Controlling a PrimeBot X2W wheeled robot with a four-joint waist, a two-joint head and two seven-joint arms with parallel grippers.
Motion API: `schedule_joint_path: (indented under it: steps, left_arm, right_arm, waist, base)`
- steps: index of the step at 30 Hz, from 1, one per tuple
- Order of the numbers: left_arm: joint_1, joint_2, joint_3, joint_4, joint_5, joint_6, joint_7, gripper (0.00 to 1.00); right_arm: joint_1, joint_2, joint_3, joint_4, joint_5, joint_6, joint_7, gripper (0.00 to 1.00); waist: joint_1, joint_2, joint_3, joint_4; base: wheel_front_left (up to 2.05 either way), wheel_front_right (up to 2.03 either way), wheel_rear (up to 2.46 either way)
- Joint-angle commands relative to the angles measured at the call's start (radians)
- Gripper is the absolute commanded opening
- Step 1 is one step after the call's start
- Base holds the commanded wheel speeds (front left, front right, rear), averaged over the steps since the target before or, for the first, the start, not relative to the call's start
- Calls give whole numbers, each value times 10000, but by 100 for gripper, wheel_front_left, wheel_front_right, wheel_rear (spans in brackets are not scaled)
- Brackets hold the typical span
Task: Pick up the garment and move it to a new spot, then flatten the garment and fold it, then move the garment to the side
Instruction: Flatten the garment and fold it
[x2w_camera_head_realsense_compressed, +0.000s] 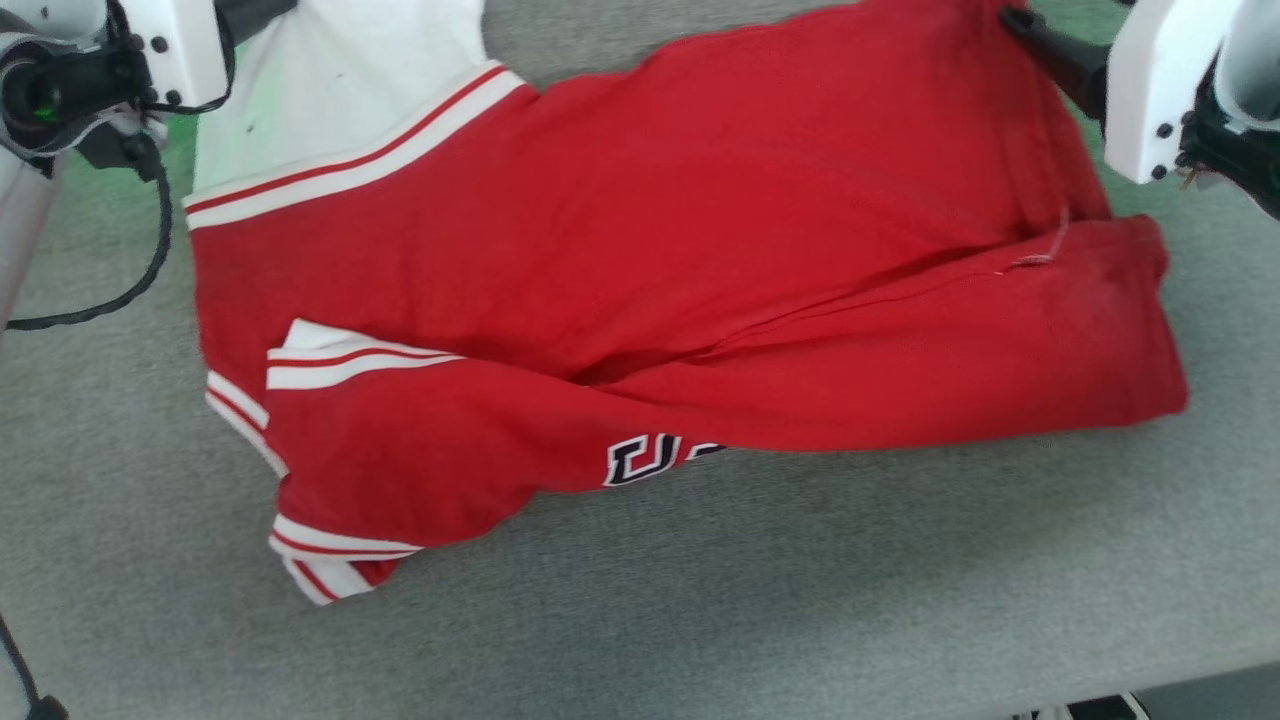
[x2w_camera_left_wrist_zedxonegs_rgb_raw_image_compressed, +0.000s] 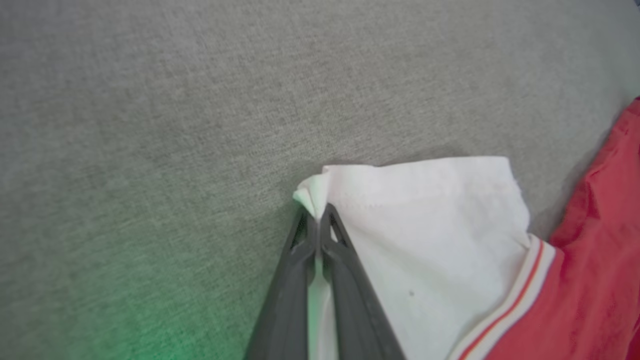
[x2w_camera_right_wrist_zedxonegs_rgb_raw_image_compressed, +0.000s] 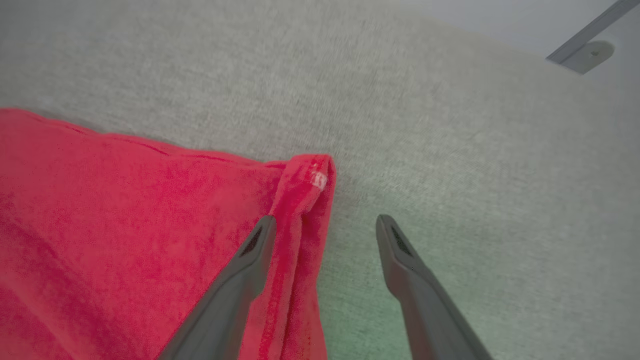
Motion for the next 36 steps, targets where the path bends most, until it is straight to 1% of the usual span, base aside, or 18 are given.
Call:
schedule_joint_path:
  steps: [1,6,10,11,13,15,18,21,23,26,31,32,36]
  left_arm:
    - [225,17,-165,123,14,26,10,0]
    - [305,-223,-266,-152,-120,3,-185,0]
    - [324,-463,-337,-445,-262,-2,-404,0]
    - [345,-528,-354,-513,-300,-2,-476,0]
    - [449,-653,-393,-699,-417,-4,-642,0]
    - [508,-728,-401,-880,-525,-5,-900,0]
    - [597,-730,-261,-1280,-763,-6,-1409,0]
    - [894,-517,-207,-1895,-1040,-6,-1908,0]
    - [1211,-356,-220,-2476,-1281,-6,-2172,0]
    - [1800,77,-318,-3538,-1469,-6,-2596,0]
    - [3484,1102,-667,-5765,-1712,-7,-3507,0]
    - [3840,1387,-728,-6113,-1632,-7,-3785,0]
    - [5367,2047,-978,-7194,-1603,-7,-4933,0]
  right_arm:
    - [-179,-21,358,176,232,-4,275,100]
    - [-735,-232,1224,624,881,-4,685,100]
    - [-1020,-391,1648,1003,1238,-4,685,100]
    - [-1049,-403,1739,1119,1323,-4,744,49]
    - [-1092,-469,1962,1198,1437,-4,593,0]
    - [-1083,-566,2012,1263,1615,-4,287,0]
    - [-1041,-819,1959,1221,1741,-4,-463,0]
    - [-732,-1054,2007,1032,1994,-4,-1053,0]
    - [-504,-1362,2050,858,2136,-4,-1357,0]
    - [127,-1745,2164,510,2348,-5,-1728,0]
    - [1578,-2387,2217,-181,2858,-5,-2144,0]
    - [1930,-2530,2209,-309,2944,-5,-2265,0]
    - [3277,-3001,2045,-693,3228,-5,-2770,0]
  waist:
    - [0,0,117,238]
    - [0,0,182,538]
    - [0,0,217,813]
    - [0,0,209,873]
    - [0,0,152,994]
    - [0,0,25,1122]
    - [0,0,-292,1297]
    - [0,0,-798,1435]
    - [0,0,-1190,1534]
    - [0,0,-1832,1669]
    - [0,0,-2724,1832]
    - [0,0,-2846,1871]
    - [0,0,-3209,2068]
  base:
    - [0,0,0]
    - [0,0,0]
    - [0,0,0]
    - [0,0,0]
    - [0,0,0]
    - [0,0,0]
    - [0,0,0]
    - [0,0,0]
    - [0,0,0]
    - [0,0,0]
    - [0,0,0]
    - [0,0,0]
    - [0,0,0]
